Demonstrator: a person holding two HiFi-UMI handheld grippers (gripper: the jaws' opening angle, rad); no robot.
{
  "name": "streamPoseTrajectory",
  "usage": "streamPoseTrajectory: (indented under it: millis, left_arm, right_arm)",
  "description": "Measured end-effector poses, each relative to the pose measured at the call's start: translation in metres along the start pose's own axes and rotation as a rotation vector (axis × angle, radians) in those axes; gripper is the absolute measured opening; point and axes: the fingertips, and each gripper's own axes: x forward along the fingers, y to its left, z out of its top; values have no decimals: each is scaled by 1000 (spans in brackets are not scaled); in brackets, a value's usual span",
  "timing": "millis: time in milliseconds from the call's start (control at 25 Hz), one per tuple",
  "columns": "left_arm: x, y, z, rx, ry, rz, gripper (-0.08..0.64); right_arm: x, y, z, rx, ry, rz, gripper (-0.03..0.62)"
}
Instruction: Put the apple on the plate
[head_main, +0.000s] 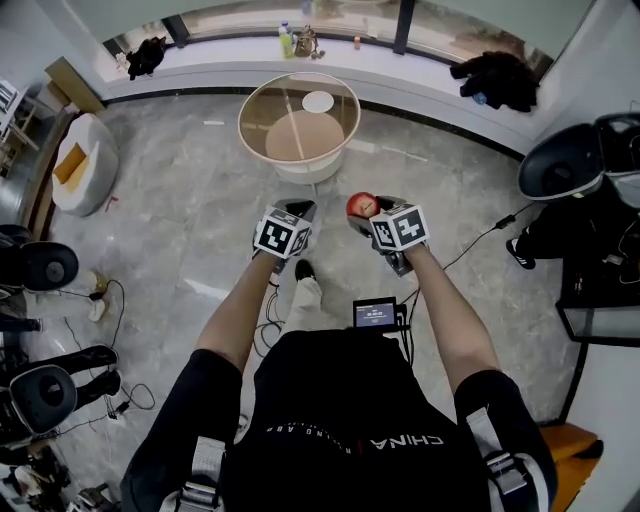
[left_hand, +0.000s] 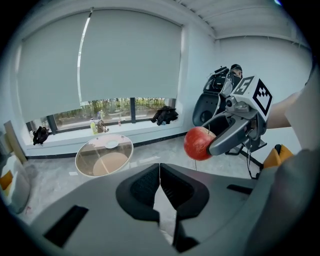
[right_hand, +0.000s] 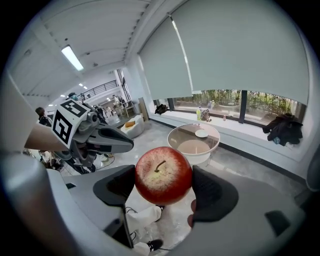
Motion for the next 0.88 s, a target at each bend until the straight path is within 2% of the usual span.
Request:
streamPoseTrajectory:
  millis: [200, 360, 560, 880]
  left_arm:
    - [32, 65, 4, -14, 6, -62, 18]
    - [49, 140, 23, -51, -4, -117, 18]
    - [69, 226, 59, -20, -16, -143, 18]
    - [111, 290, 76, -31, 10, -178, 18]
  right_arm:
    - [64, -15, 42, 4, 33, -16, 353]
    - [115, -24, 105, 0, 34, -43, 351]
    - [174, -41, 180, -6, 19, -77, 353]
    - [222, -75, 221, 40, 62, -105, 353]
